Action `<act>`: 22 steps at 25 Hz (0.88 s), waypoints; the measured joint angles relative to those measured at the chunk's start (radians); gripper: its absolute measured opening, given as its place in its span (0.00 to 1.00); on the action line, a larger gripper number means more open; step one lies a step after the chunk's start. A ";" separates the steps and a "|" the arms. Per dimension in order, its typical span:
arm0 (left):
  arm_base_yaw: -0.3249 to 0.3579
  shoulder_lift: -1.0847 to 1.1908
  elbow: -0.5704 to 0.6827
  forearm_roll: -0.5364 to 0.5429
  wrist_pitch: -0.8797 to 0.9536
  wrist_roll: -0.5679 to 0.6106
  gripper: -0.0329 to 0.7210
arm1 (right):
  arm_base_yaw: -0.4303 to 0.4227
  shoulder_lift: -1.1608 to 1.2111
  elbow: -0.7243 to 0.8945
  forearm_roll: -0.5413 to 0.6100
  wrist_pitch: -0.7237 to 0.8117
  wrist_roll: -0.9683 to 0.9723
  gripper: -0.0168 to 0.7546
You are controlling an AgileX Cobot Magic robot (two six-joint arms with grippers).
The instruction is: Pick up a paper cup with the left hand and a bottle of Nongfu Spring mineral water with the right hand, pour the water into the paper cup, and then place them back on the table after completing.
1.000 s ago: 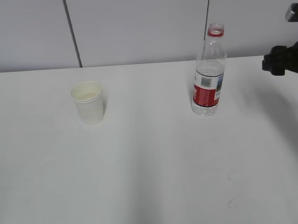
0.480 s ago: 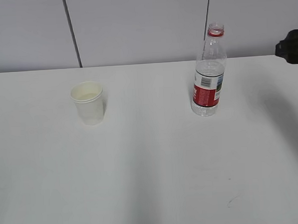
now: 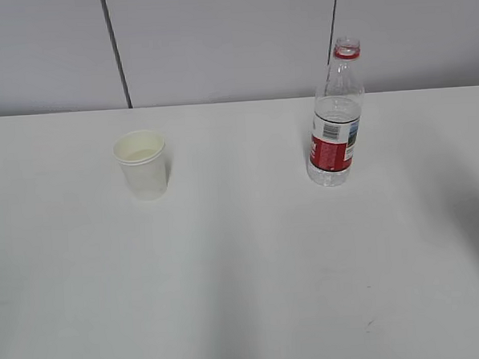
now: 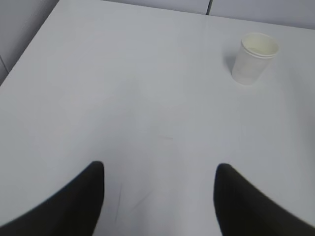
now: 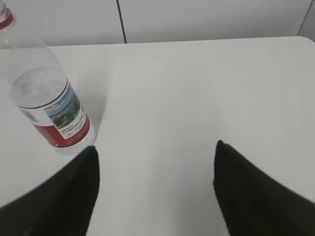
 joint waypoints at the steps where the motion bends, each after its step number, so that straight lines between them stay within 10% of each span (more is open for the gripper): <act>1: 0.000 0.000 0.000 0.000 0.000 0.000 0.62 | 0.000 -0.033 0.029 0.000 0.000 0.000 0.72; 22: 0.000 0.000 0.000 0.000 0.000 0.000 0.62 | 0.000 -0.437 0.233 0.010 0.004 -0.044 0.71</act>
